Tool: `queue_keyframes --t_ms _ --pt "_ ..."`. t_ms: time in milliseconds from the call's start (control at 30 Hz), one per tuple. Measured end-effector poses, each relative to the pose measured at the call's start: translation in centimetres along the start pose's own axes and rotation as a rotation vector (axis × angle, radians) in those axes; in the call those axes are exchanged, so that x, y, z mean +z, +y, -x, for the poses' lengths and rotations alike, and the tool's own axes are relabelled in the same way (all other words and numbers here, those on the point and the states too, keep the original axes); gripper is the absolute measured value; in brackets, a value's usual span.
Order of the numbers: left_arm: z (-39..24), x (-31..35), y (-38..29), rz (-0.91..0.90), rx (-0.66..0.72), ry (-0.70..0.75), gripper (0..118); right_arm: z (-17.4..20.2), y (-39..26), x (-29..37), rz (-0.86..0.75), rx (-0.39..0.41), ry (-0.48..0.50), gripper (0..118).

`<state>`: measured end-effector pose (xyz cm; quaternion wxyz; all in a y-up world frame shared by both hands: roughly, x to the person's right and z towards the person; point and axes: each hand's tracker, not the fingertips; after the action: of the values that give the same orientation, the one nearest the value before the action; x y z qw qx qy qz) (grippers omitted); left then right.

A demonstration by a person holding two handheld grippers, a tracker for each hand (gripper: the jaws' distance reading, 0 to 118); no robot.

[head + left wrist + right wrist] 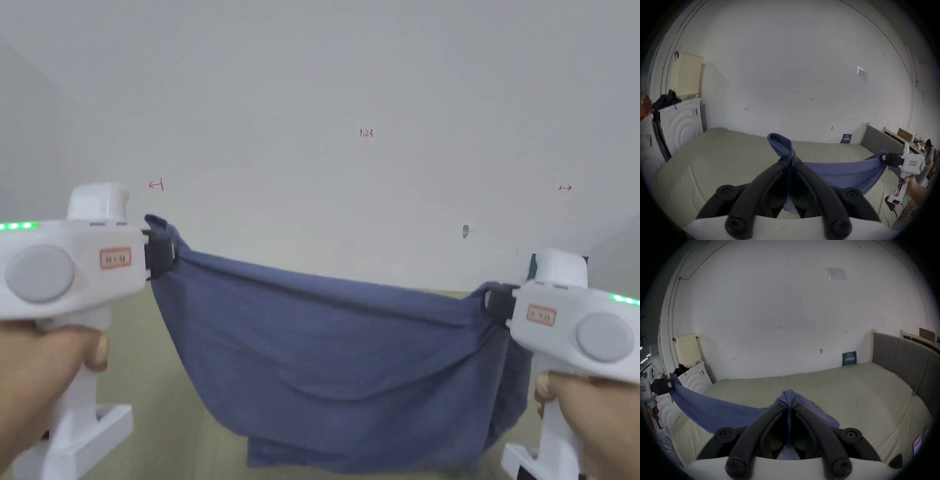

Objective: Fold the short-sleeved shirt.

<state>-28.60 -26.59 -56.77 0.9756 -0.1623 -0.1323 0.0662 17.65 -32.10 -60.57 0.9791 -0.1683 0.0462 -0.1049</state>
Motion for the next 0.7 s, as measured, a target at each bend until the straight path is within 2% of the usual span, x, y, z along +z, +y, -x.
queue_keyframes --t_ms 100,267,433,500,567,700 --pt "0.1 1.6 -3.6 0.038 0.047 -0.028 4 -1.4 -3.8 1.5 0.045 -0.024 -0.001 3" --pt "0.2 5.5 -9.9 0.068 0.058 -0.035 4 -3.2 -9.9 5.7 0.099 -0.122 -0.006 3" --pt "0.4 8.8 -16.7 0.218 0.123 -0.028 4 -3.8 -15.4 9.8 0.219 -0.211 -0.032 3" --pt "1.3 9.7 -20.1 0.268 0.150 -0.014 4 -3.9 -17.7 11.1 0.252 -0.241 -0.011 3" --pt "1.8 10.6 -22.7 0.334 0.169 0.012 4 -4.1 -19.5 12.0 0.295 -0.229 -0.039 3" --pt "2.2 13.0 -26.6 0.398 0.226 0.025 4 -4.4 -22.3 13.6 0.366 -0.284 -0.063 3"
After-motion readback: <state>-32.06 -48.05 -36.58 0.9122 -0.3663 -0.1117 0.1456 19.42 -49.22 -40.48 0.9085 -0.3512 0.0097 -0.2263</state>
